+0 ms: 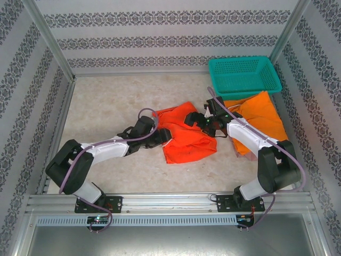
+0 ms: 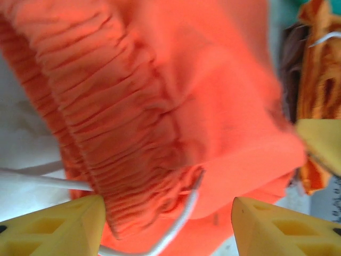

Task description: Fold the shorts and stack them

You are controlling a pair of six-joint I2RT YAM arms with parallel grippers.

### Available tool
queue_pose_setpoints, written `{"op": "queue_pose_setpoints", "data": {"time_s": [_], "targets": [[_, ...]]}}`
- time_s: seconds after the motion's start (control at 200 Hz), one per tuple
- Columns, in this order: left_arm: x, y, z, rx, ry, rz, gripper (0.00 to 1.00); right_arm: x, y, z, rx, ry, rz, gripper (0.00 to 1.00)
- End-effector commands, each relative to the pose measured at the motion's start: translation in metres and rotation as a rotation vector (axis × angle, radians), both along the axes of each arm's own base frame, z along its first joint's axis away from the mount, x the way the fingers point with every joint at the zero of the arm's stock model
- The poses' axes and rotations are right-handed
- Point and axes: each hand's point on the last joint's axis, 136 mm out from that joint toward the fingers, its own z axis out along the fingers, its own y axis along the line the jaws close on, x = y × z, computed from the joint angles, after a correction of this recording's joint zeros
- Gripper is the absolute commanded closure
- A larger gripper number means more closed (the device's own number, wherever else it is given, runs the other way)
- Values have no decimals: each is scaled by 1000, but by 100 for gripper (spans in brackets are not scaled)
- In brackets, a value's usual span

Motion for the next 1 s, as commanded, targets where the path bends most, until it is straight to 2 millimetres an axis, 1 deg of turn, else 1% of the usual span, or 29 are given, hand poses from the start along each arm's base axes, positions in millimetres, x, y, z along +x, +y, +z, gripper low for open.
{"op": "queue_pose_setpoints", "data": {"time_s": [0.0, 0.19, 0.305, 0.33, 0.415, 0.54, 0.604, 0.649, 0.754, 0.804, 0.869, 0.954, 0.994], "targets": [[-5, -3, -10, 29, 2, -14, 36, 5, 2, 8, 26, -39, 12, 2], [-11, -4, -24, 49, 35, -13, 35, 9, 4, 0, 28, -22, 18, 2], [-5, -8, -27, 36, 22, 3, 40, 9, 6, -7, 33, -7, 19, 2], [-4, -10, -28, 35, 23, 2, 42, 9, 6, -8, 33, -6, 20, 2], [-1, -17, -32, 23, 35, -7, 58, 10, 7, -11, 36, -1, 18, 3], [0, -25, -33, -22, 44, -9, 76, 12, 8, -17, 36, 11, 17, 3], [0, -23, -29, -19, 41, -11, 84, 13, 8, -21, 29, 17, 21, 3], [-1, -21, -21, -16, 25, -12, 90, 14, 7, -25, 20, 25, 20, 2], [-4, -15, -2, -3, 3, -18, 100, 13, 2, -39, -8, 54, 18, 2], [-6, -14, 8, -12, 2, -25, 100, 13, -2, -47, -22, 70, 14, 2], [-10, -12, 15, -24, 10, -39, 100, 12, -3, -56, -31, 93, 13, 2], [-19, -9, 17, -33, 36, -60, 100, 11, -6, -68, -46, 119, 12, 2], [-24, -7, 14, -32, 52, -68, 100, 10, -7, -73, -54, 131, 11, 3]]}}
